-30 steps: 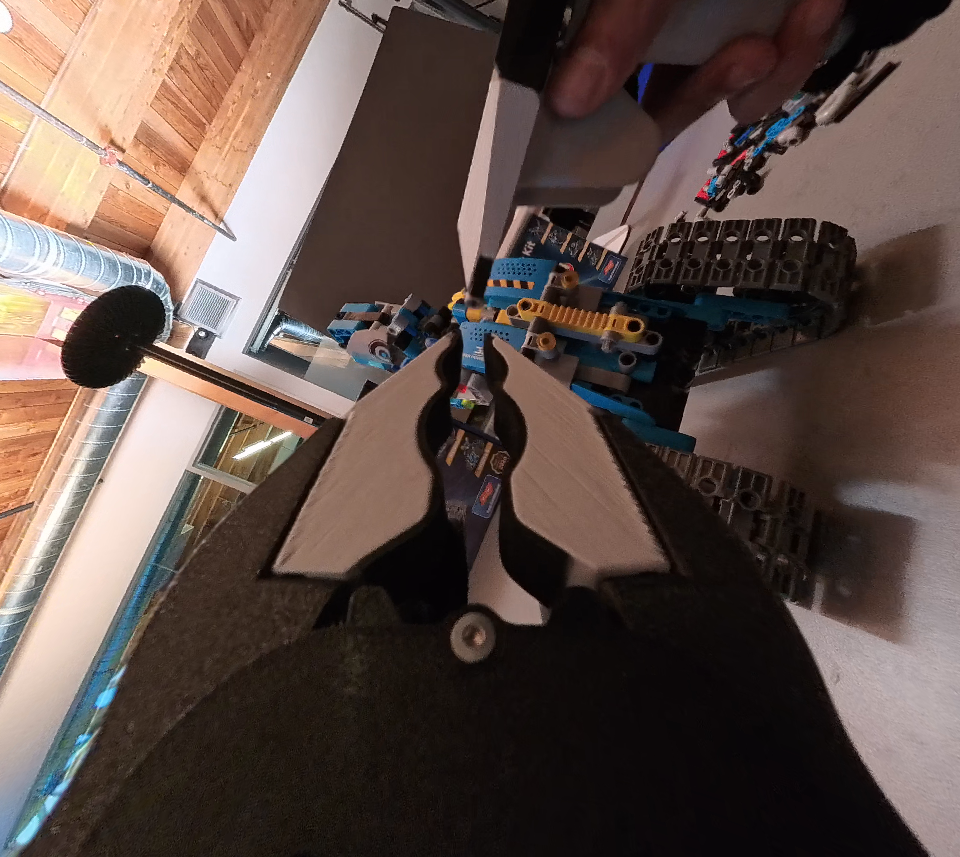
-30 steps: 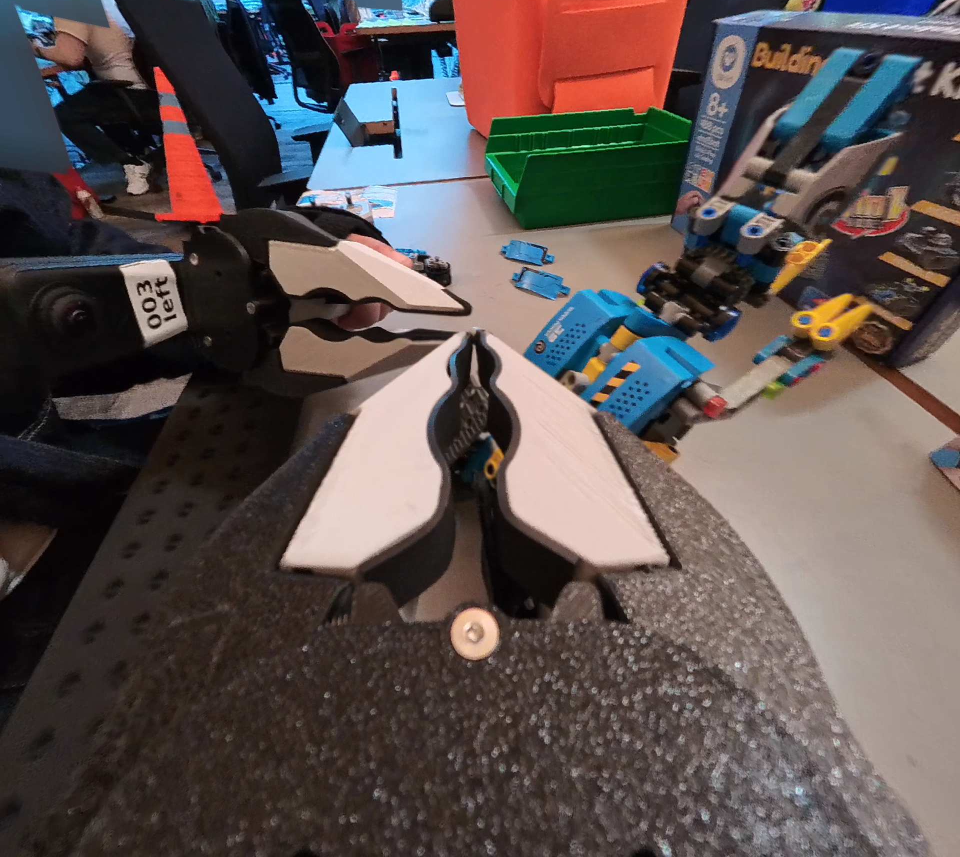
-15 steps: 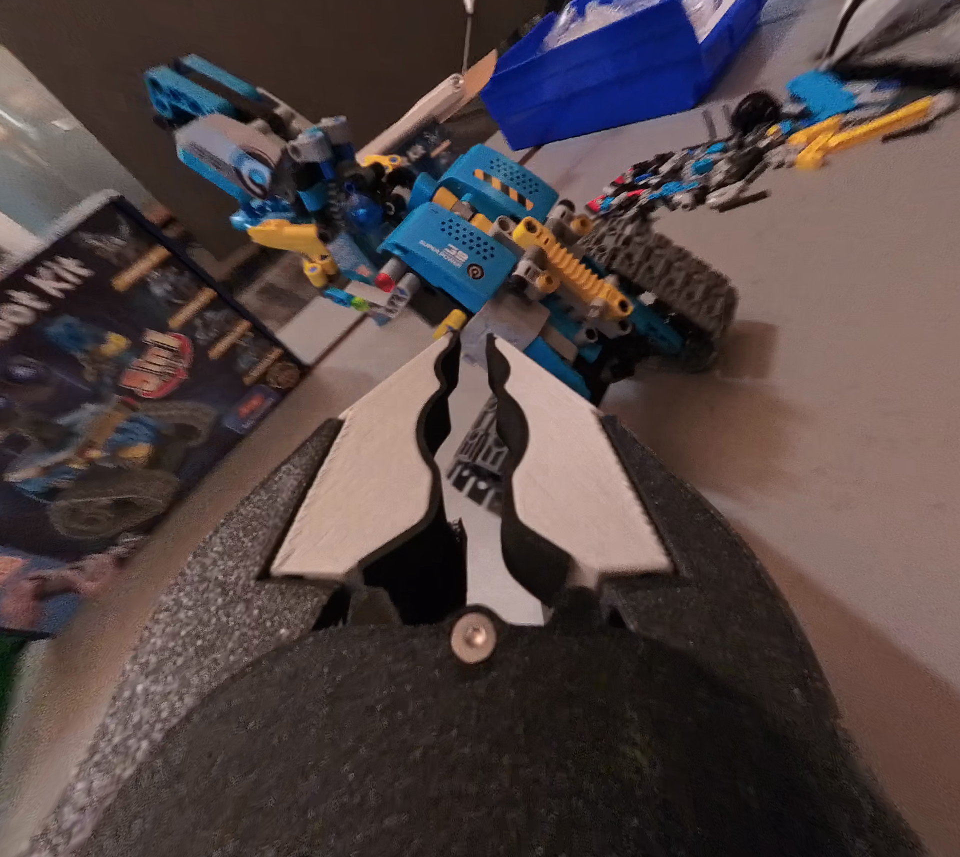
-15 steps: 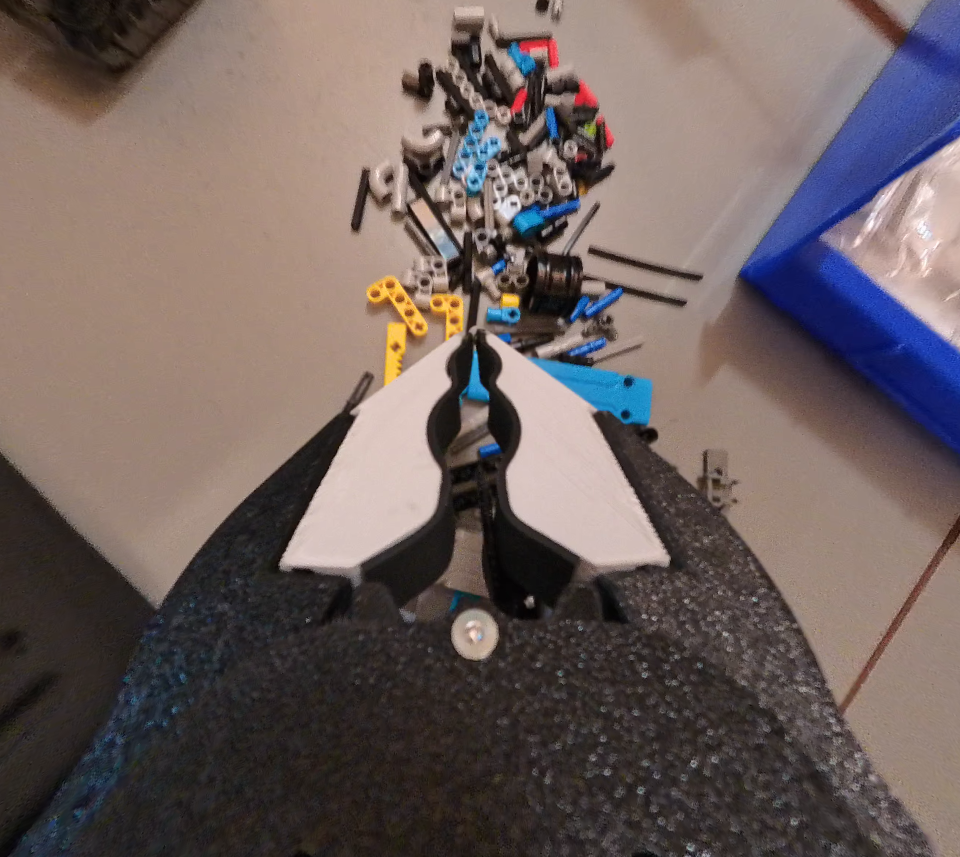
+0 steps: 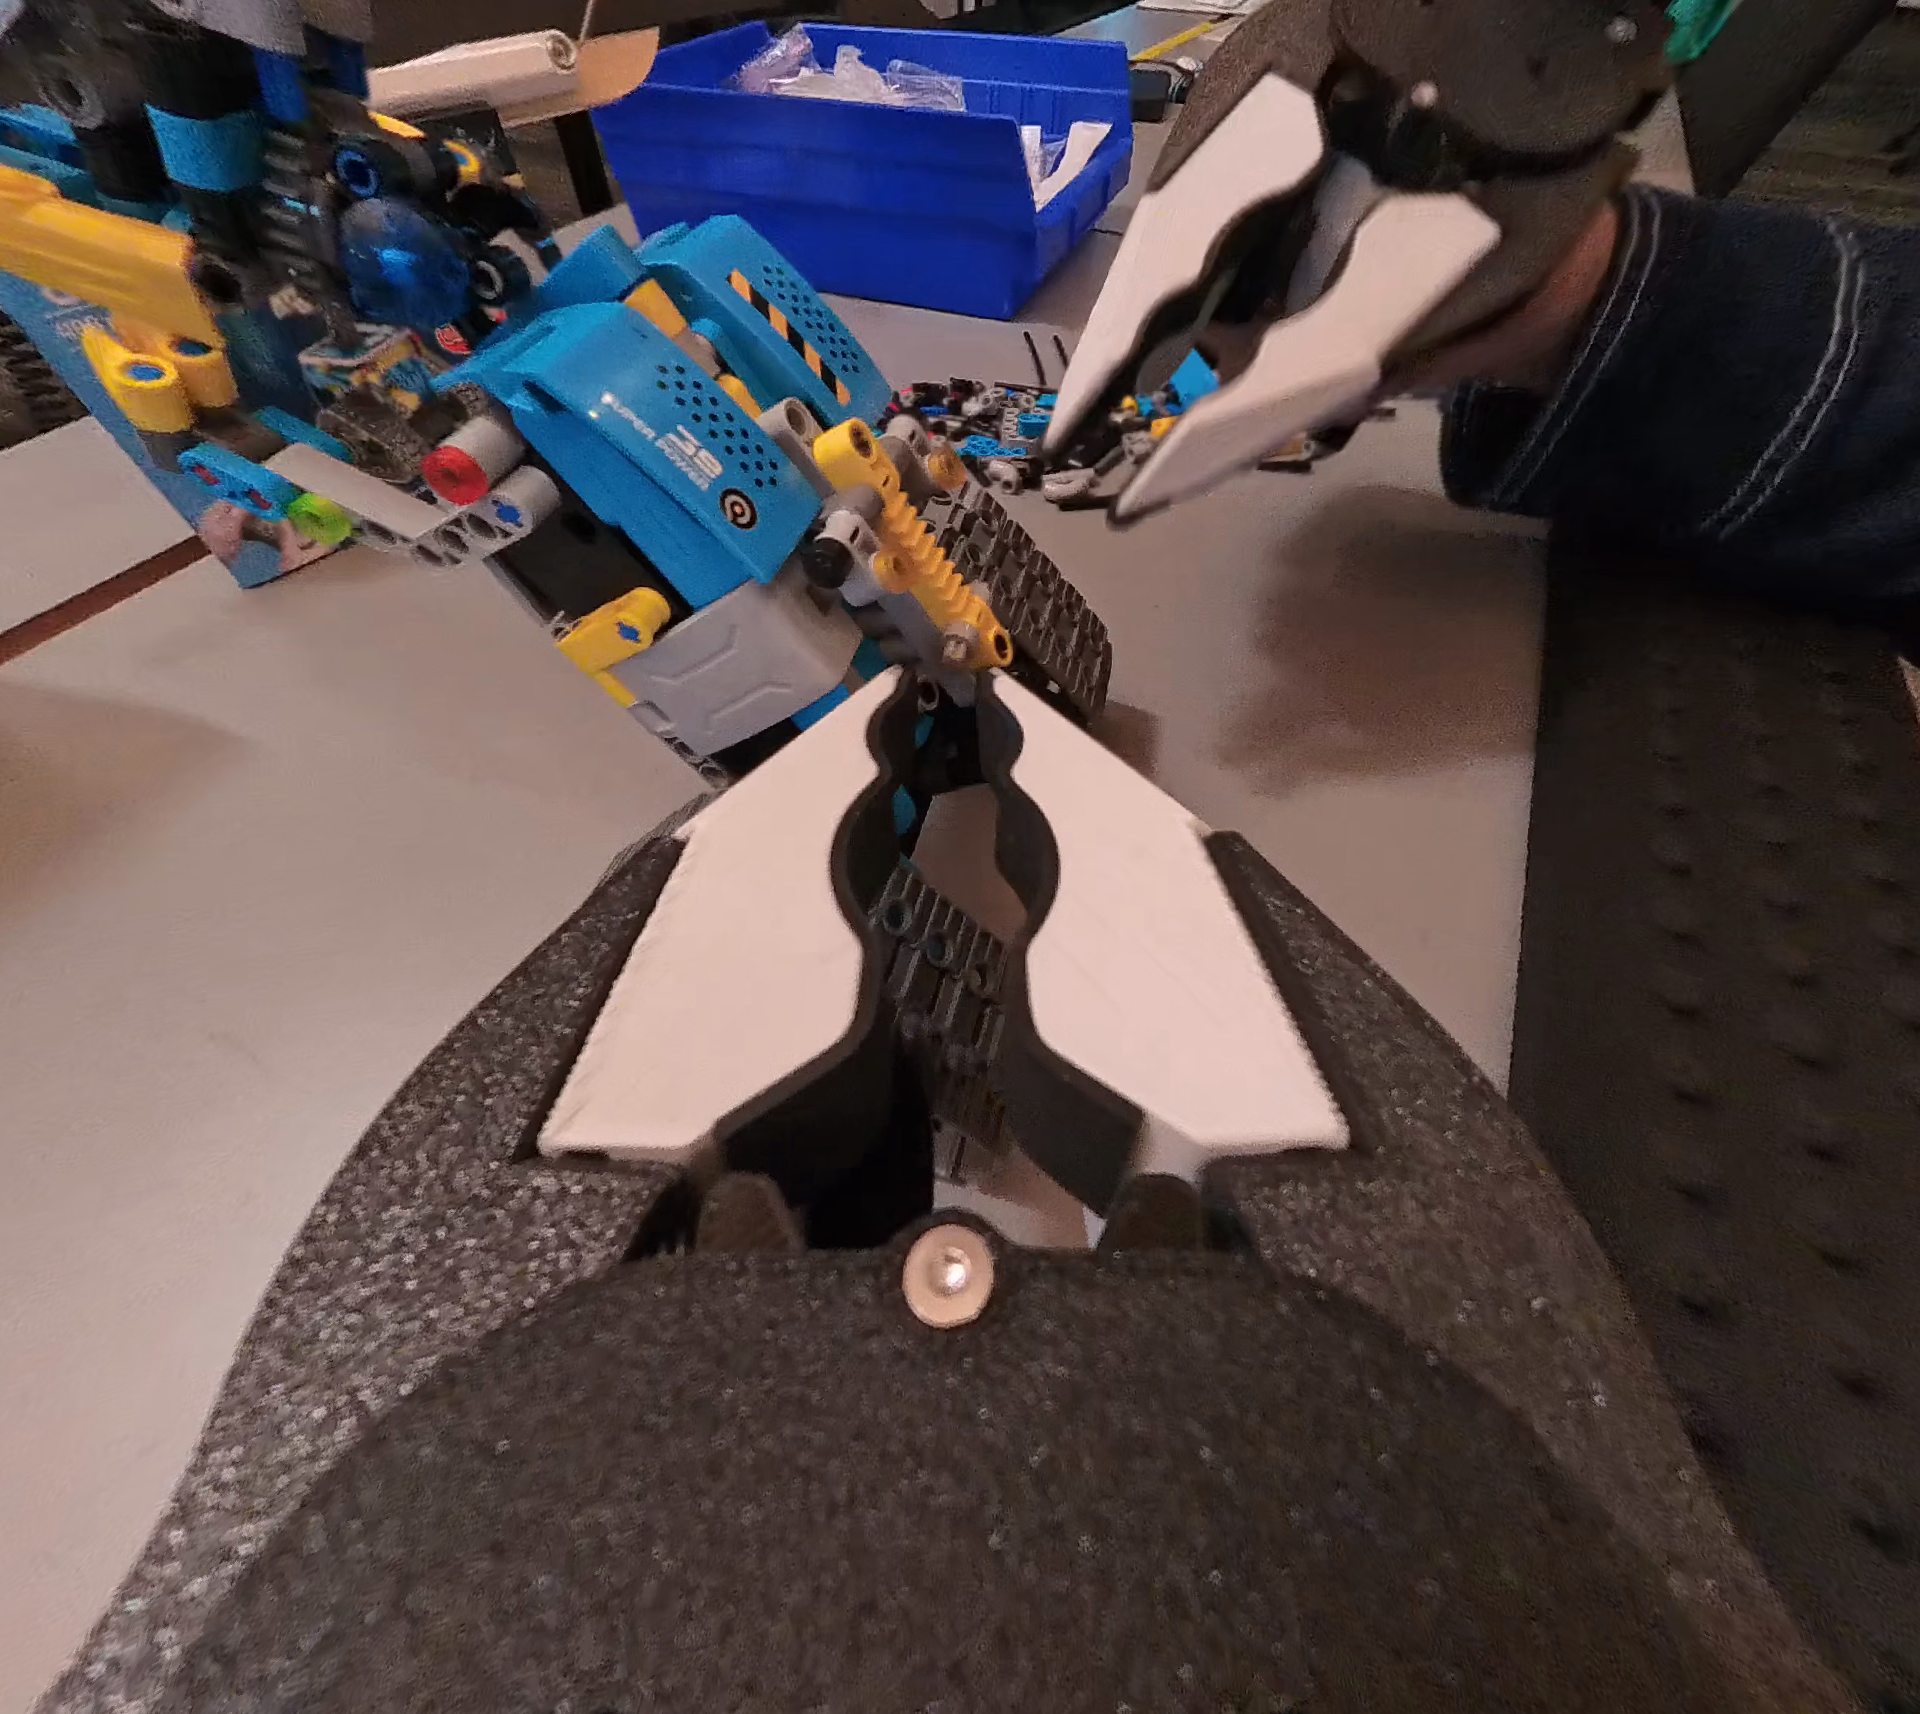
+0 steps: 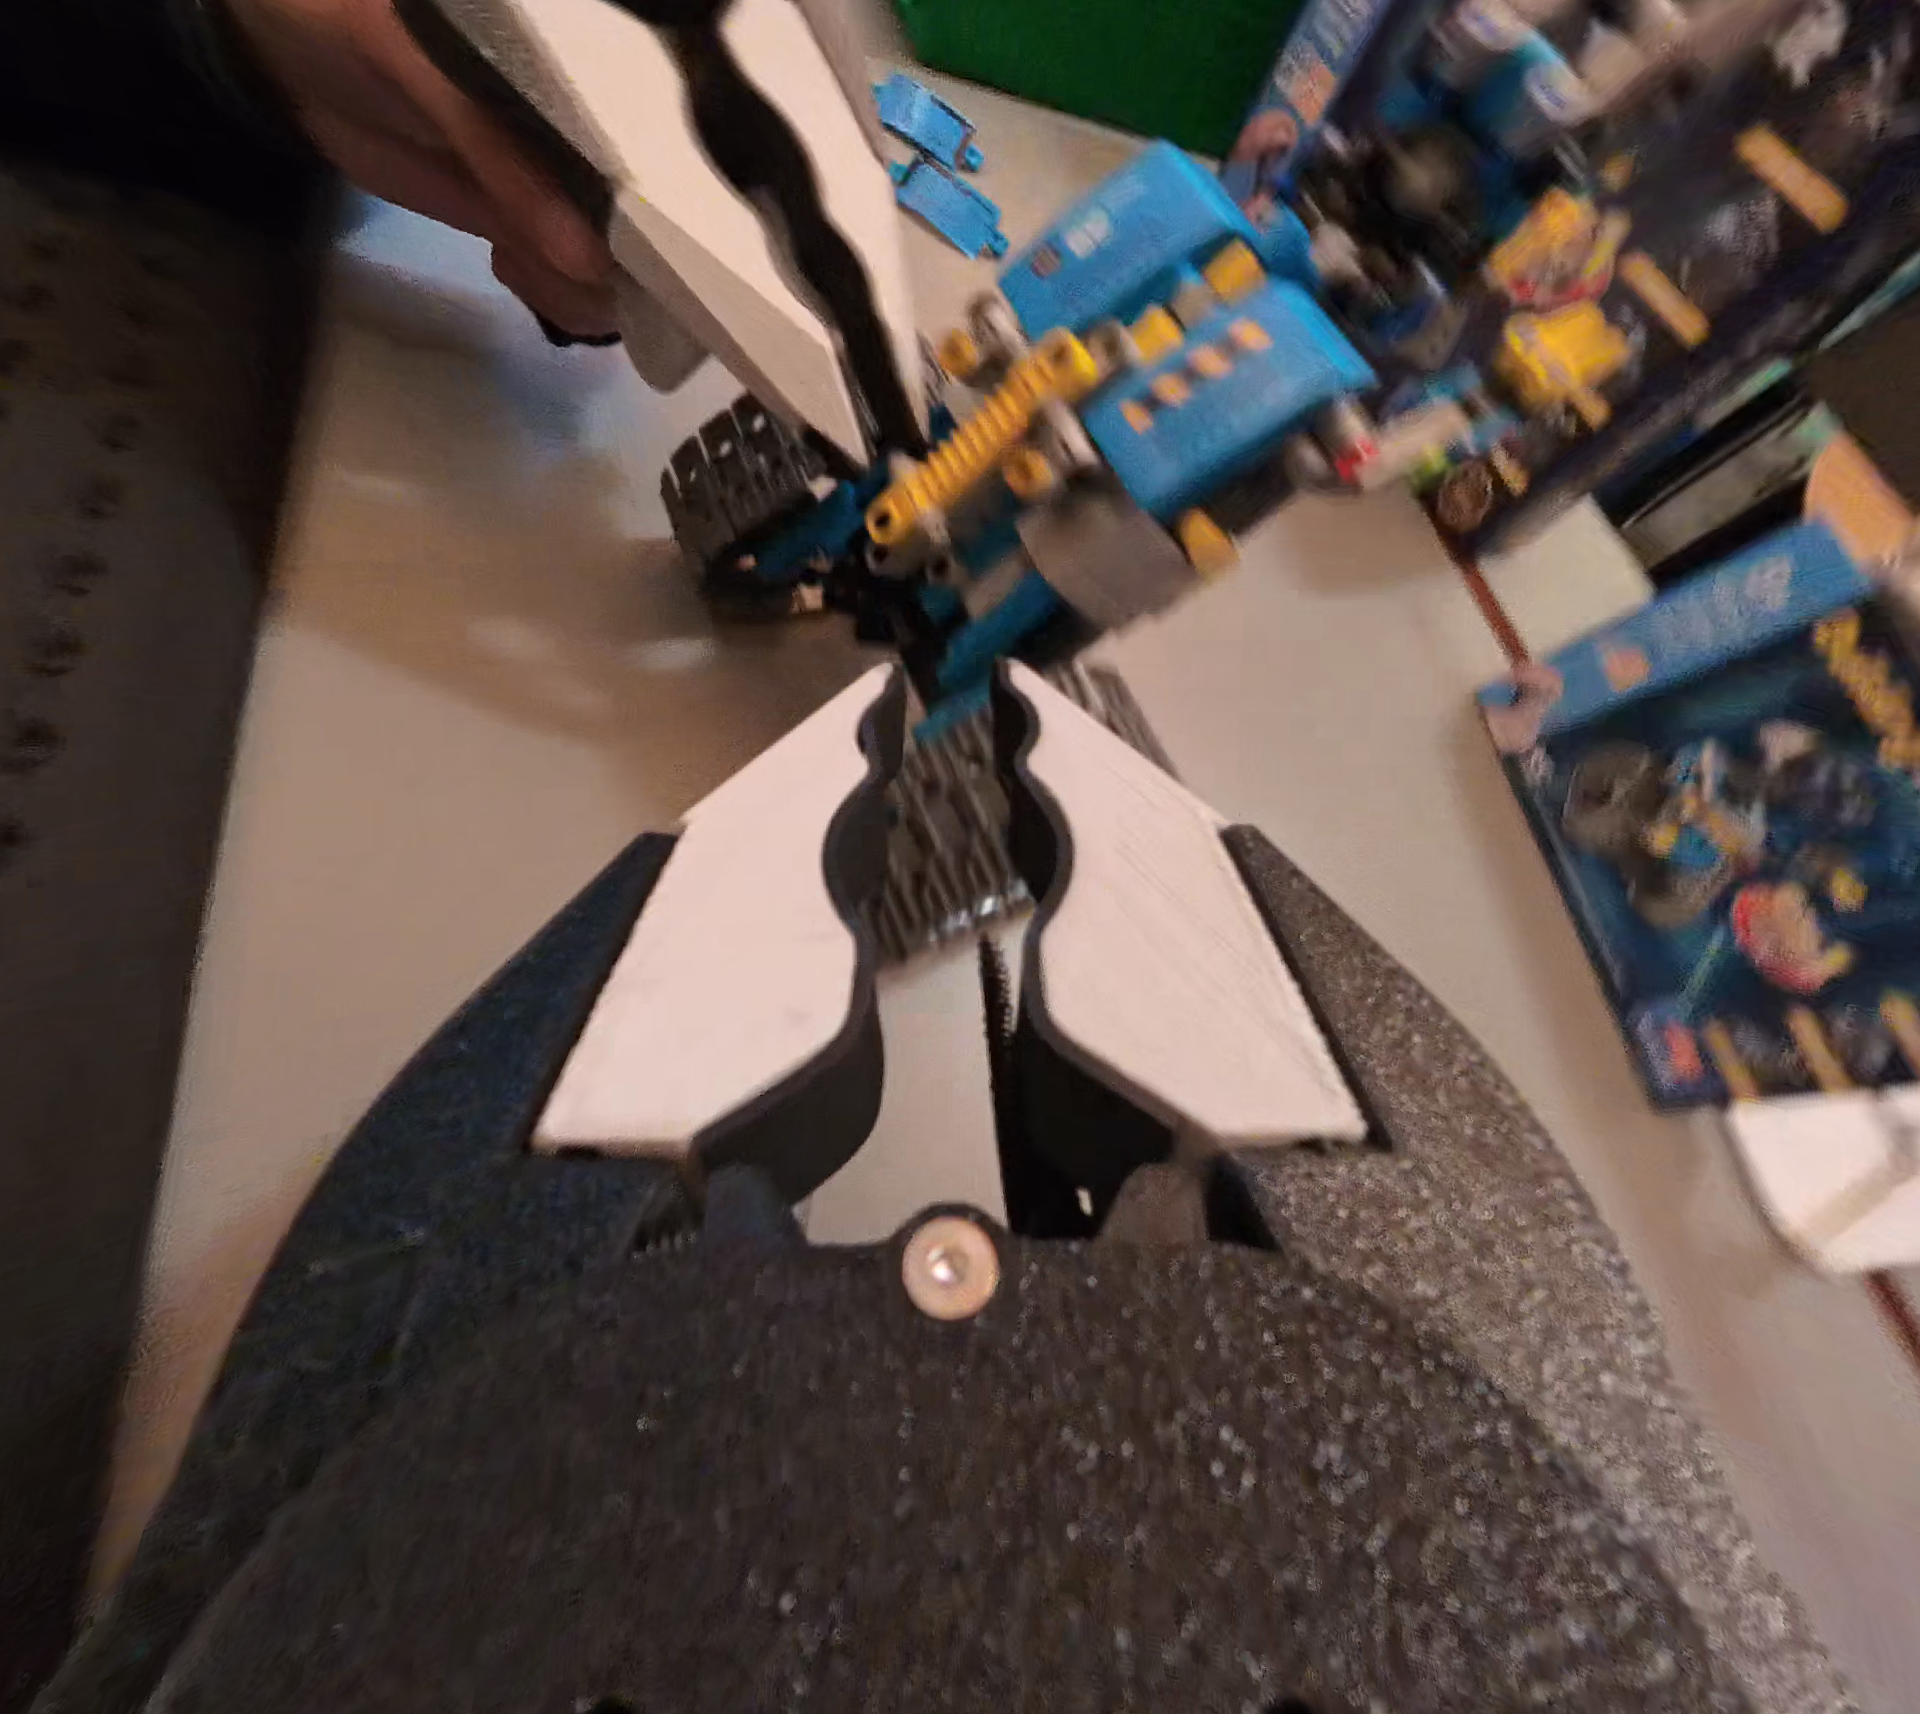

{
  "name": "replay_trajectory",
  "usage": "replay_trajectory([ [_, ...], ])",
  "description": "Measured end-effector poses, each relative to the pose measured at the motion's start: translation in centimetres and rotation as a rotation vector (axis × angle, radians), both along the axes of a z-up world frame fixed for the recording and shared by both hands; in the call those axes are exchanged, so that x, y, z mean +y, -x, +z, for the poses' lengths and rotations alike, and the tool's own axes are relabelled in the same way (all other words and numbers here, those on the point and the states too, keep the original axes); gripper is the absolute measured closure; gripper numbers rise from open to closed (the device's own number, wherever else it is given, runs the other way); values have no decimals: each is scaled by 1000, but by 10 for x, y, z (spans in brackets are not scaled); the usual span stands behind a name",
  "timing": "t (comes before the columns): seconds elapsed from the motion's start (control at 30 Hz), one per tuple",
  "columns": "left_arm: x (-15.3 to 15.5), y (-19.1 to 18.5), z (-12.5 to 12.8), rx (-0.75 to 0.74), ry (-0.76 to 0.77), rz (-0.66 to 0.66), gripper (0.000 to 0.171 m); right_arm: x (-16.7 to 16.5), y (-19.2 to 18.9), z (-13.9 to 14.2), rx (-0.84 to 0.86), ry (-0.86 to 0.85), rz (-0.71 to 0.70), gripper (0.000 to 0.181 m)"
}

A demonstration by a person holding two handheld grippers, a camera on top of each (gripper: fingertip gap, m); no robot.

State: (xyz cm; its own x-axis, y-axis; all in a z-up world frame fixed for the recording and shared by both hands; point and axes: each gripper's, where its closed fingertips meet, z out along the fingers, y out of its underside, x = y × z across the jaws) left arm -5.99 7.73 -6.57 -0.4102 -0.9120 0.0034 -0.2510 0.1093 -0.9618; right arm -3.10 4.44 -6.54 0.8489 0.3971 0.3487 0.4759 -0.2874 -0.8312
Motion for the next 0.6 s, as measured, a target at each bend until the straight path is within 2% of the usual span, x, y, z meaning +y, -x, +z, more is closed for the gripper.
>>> replay_trajectory([
  [0.1, -3, -2, 2, 12, 53, -18, 162, 22, 19, 2, -166, -74, 39, 172],
  [0.33, -8, -5, 7, 46, 185, -96, 162, 26, 13, 1, -346, -101, 44, 169],
  [0.47, -6, -7, 6, 44, 166, -89, 168, 30, 17, -3, -490, -84, 44, 172],
  [0.6, 0, -10, 3, 32, 94, -46, 165, 36, 10, 2, -632, -104, -16, 167],
])
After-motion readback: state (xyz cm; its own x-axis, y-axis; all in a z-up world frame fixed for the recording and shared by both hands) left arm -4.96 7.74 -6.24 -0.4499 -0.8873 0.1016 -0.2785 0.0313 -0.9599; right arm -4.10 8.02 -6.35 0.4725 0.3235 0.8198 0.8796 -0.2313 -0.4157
